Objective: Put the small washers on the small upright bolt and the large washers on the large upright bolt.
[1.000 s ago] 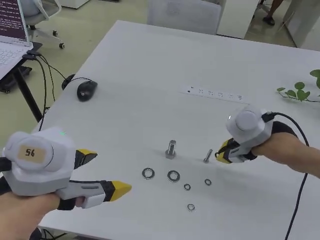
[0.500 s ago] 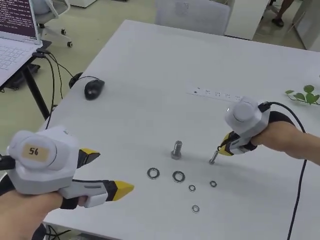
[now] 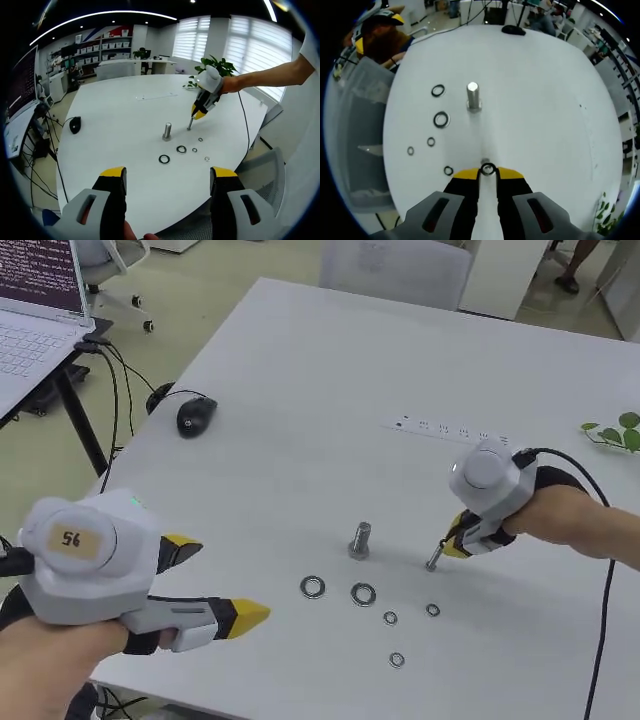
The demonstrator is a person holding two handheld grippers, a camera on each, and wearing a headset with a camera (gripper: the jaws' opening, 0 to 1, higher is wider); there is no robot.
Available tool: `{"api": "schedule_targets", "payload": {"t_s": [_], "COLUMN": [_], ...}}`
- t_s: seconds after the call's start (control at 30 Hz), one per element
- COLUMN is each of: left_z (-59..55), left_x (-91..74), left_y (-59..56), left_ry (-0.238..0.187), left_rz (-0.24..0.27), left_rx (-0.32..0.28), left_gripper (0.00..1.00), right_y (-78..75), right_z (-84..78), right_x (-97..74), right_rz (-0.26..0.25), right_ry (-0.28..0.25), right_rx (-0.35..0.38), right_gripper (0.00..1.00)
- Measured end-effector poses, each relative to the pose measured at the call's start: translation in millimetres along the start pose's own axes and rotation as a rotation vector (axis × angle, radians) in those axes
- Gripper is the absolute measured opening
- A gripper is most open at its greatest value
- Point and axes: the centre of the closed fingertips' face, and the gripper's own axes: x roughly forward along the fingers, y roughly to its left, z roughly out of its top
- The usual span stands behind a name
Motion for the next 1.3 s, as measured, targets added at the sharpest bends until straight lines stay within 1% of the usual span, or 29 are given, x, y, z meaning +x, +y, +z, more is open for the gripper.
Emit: {"api": "schedule_targets", "payload": {"t_s": [0.37, 0.63, 0.8, 1.0, 1.3], "left_z": [1.0, 0.7, -0.3, -3.4, -7.0], "left_x": [0.8, 0.4, 0.3, -0.1, -2.2], "left_y": [1.7, 2.7, 3.6, 6.4, 7.2], "left_ry": [-0.001, 0.001, 0.002, 0.007, 0.014], "left_rz": [0.003, 0.005, 0.006, 0.010, 0.017], "left_rx": [-0.005, -0.008, -0.009, -0.012, -0.019], "left_gripper": [0.67, 0.67, 0.67, 0.67, 0.67], "right_y": [-0.6, -4.0, -2.4, -0.6, 4.6], "right_z": [2.3, 0.9, -2.2, -6.0, -9.7], "right_x": [3.8, 10.2, 15.5, 26.1, 41.6], "right_rz": [0.011, 0.017, 0.019, 0.023, 0.031], "right_ry": [-0.001, 0.008, 0.022, 0.031, 0.045], "right_rx": [-0.006, -0.011, -0.012, -0.002, 0.002], "right_gripper": [0.14, 0.14, 0.14, 0.14, 0.14]}}
